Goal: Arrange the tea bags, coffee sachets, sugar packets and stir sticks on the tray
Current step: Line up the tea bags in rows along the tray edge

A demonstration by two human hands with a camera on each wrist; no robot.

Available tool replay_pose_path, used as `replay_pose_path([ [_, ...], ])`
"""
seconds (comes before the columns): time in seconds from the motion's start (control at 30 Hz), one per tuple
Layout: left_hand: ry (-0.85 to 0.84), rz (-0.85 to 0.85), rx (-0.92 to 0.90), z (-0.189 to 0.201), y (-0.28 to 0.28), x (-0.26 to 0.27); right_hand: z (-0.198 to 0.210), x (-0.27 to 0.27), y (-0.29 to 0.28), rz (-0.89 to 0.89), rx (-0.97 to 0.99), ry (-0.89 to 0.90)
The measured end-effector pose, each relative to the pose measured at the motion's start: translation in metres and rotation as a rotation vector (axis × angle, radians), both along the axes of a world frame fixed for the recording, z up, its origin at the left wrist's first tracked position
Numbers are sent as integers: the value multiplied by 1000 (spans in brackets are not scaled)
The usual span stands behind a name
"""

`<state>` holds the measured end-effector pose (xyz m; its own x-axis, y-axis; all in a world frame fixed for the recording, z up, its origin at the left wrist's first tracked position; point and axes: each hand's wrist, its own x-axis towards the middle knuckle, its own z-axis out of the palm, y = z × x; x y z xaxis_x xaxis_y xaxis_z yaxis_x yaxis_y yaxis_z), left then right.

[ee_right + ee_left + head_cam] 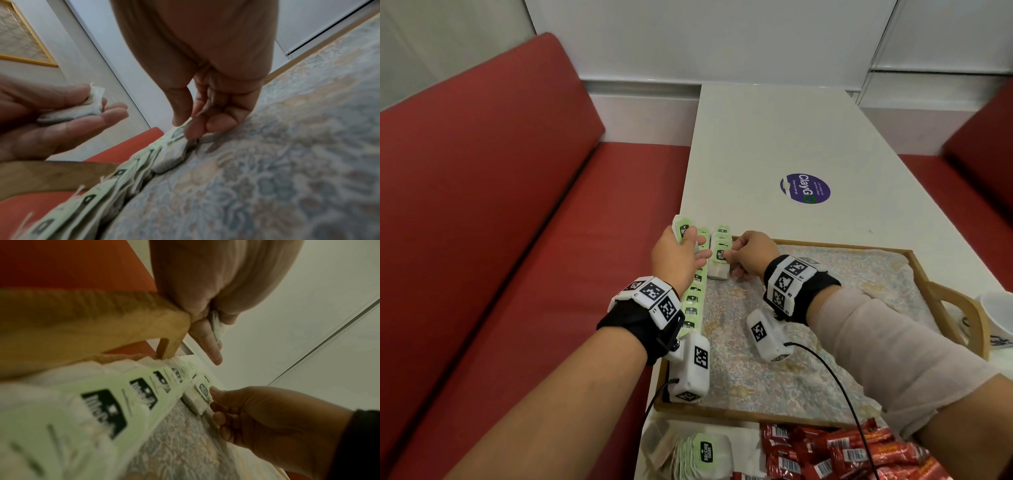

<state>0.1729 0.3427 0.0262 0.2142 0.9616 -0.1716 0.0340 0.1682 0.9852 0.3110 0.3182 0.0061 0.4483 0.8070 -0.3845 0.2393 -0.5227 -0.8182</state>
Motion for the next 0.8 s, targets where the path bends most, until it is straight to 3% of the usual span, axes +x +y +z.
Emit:
replay_pose_path([
  [0.37, -16, -1, -23, 2, -1, -1, -4, -1, 8, 41, -30, -144],
  [0.63, 40, -35, 31, 0, 0, -1, 16, -8, 2, 90, 319, -54],
  [0.8, 156, -93, 112, -3, -1, -1, 27, -15, -1, 157, 394, -4],
])
